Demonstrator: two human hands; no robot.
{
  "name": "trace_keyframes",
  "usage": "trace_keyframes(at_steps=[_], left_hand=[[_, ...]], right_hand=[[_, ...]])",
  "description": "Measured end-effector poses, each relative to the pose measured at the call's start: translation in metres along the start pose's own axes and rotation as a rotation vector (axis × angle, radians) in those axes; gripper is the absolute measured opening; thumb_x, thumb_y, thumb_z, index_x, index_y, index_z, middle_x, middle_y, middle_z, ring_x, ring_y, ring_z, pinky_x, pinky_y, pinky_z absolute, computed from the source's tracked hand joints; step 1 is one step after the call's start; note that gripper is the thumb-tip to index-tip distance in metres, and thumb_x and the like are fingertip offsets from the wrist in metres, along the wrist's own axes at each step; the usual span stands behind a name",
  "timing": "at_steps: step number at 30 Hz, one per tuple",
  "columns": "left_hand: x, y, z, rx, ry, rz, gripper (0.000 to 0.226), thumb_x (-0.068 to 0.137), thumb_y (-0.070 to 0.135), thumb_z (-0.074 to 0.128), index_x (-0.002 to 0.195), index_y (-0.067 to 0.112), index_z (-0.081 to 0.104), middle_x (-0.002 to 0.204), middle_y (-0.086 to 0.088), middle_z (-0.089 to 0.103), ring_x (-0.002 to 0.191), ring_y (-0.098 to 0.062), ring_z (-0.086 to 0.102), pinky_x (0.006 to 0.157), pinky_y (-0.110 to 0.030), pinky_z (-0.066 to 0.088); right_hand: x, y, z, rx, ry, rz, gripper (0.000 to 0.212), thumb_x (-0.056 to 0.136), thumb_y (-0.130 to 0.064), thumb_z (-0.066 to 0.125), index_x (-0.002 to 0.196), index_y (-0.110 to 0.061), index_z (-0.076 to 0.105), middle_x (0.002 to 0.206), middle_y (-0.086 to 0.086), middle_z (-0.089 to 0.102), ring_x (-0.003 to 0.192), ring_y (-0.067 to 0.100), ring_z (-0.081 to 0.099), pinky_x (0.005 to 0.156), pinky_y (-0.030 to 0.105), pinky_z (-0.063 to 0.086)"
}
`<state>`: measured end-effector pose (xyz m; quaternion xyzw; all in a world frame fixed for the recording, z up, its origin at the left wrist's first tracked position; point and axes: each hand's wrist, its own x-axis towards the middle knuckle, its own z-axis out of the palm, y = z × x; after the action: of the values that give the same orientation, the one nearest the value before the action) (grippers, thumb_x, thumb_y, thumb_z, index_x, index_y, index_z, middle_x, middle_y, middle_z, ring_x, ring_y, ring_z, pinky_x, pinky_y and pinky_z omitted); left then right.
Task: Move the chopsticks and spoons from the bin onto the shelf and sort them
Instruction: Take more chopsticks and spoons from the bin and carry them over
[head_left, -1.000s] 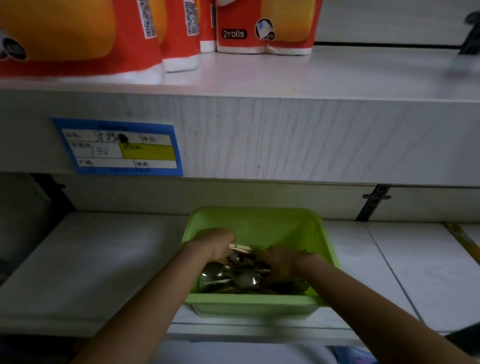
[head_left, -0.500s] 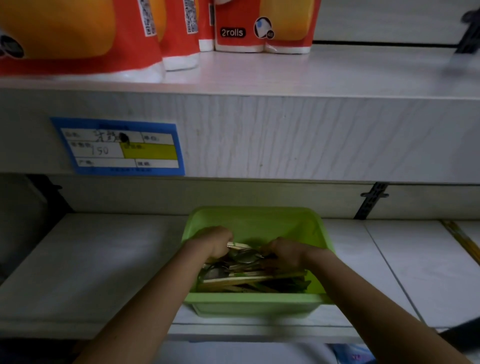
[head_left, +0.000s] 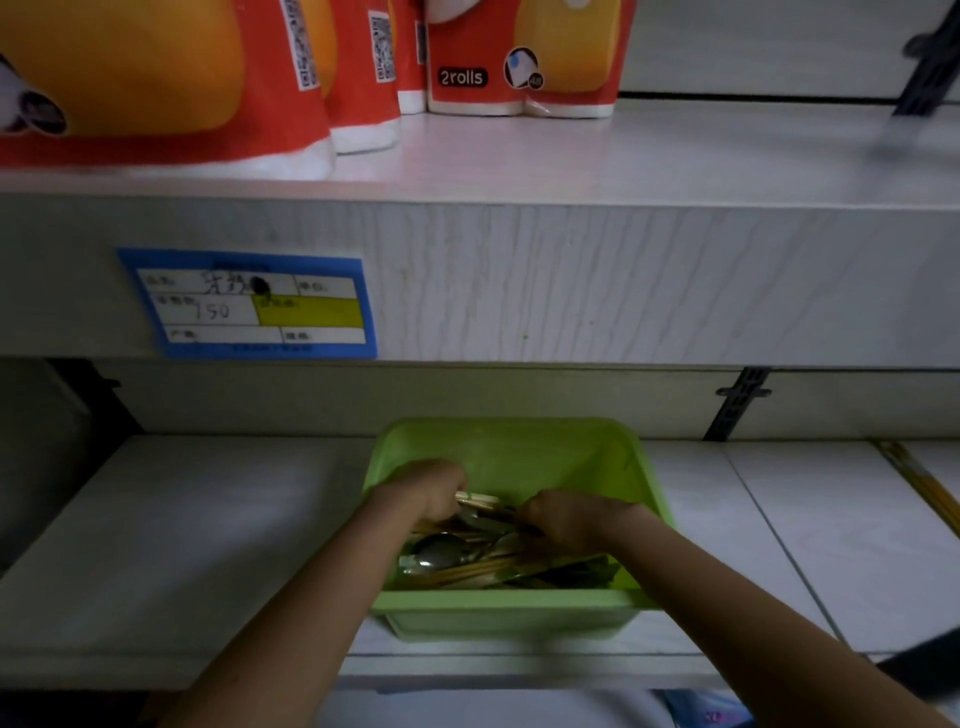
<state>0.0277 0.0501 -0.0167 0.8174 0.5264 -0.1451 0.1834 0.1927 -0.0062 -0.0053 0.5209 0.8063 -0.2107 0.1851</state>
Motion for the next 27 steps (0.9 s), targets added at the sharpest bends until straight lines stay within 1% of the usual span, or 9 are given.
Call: trace_keyframes(at_steps=[5,10,14,17,19,21,23,25,27], left_hand=[[0.002,0.000,0.001,-0.014,-0.001,-0.001,0.023,0.090,0.018,0.052,0.110,0.015,0.062,0.120,-0.011,0.060,0.108,-0.028,0.057,0.077,-0.026,0.040],[0.001,0.001,0.000,-0.017,-0.023,0.001,0.025,0.090,0.015,0.050,0.112,0.012,0.061,0.122,-0.012,0.059,0.110,-0.030,0.056,0.086,-0.030,0.045],[0.001,0.001,0.001,-0.022,-0.036,0.001,0.027,0.088,0.011,0.048,0.113,0.012,0.060,0.125,-0.013,0.058,0.112,-0.030,0.056,0.087,-0.030,0.045],[-0.001,-0.001,-0.001,-0.059,-0.048,0.013,0.033,0.091,0.008,0.044,0.122,0.012,0.055,0.132,-0.013,0.052,0.117,-0.029,0.052,0.092,-0.029,0.043],[-0.002,-0.003,-0.002,-0.076,-0.059,0.019,0.037,0.092,0.004,0.042,0.127,0.011,0.052,0.135,-0.013,0.050,0.119,-0.029,0.050,0.094,-0.030,0.042],[-0.002,-0.005,-0.003,-0.084,-0.082,0.024,0.039,0.091,0.000,0.043,0.127,0.010,0.051,0.132,-0.013,0.052,0.116,-0.030,0.052,0.090,-0.032,0.043],[-0.002,-0.006,-0.001,-0.098,-0.112,0.027,0.035,0.091,0.012,0.051,0.126,0.010,0.051,0.127,-0.012,0.055,0.112,-0.028,0.055,0.086,-0.032,0.043],[-0.001,-0.006,0.001,-0.110,-0.166,0.032,0.044,0.087,0.029,0.060,0.126,0.010,0.052,0.125,-0.010,0.056,0.109,-0.025,0.056,0.087,-0.031,0.044],[-0.003,-0.004,0.002,-0.125,-0.225,0.065,0.047,0.082,0.036,0.066,0.116,0.005,0.057,0.114,-0.010,0.060,0.094,-0.021,0.055,0.079,-0.029,0.043]], right_hand=[[-0.003,-0.004,0.005,0.027,-0.029,-0.036,0.053,0.096,-0.032,0.043,0.145,-0.020,0.025,0.124,0.027,0.053,0.113,0.039,0.053,0.091,0.038,0.043],[-0.006,-0.008,-0.001,-0.029,-0.037,-0.031,0.046,0.100,-0.028,0.034,0.143,-0.014,0.030,0.126,0.028,0.051,0.114,0.039,0.052,0.090,0.038,0.042],[-0.014,-0.001,-0.009,0.044,-0.021,0.004,0.036,0.098,-0.021,0.037,0.130,-0.006,0.043,0.129,0.024,0.051,0.116,0.036,0.052,0.091,0.036,0.042],[-0.027,0.006,-0.017,0.117,-0.010,0.001,0.030,0.099,-0.026,0.036,0.118,-0.008,0.049,0.121,0.020,0.057,0.106,0.031,0.055,0.082,0.034,0.040],[-0.037,0.011,-0.024,0.166,0.001,-0.038,0.028,0.099,-0.032,0.036,0.108,-0.012,0.053,0.104,0.010,0.060,0.092,0.023,0.052,0.076,0.029,0.036],[-0.045,0.018,-0.029,0.221,0.025,-0.053,0.023,0.098,-0.035,0.035,0.088,-0.023,0.052,0.081,-0.007,0.053,0.084,0.016,0.047,0.075,0.027,0.035],[-0.051,0.027,-0.033,0.276,0.080,-0.040,0.026,0.098,-0.033,0.036,0.075,-0.028,0.046,0.073,-0.010,0.047,0.076,0.013,0.047,0.072,0.025,0.037],[-0.056,0.034,-0.034,0.346,0.146,-0.021,0.029,0.099,-0.030,0.035,0.072,-0.027,0.044,0.070,-0.009,0.045,0.065,0.006,0.044,0.062,0.016,0.036],[-0.057,0.038,-0.034,0.420,0.237,-0.008,0.030,0.099,-0.030,0.035,0.071,-0.030,0.044,0.066,-0.009,0.043,0.059,0.002,0.040,0.055,0.010,0.034]])
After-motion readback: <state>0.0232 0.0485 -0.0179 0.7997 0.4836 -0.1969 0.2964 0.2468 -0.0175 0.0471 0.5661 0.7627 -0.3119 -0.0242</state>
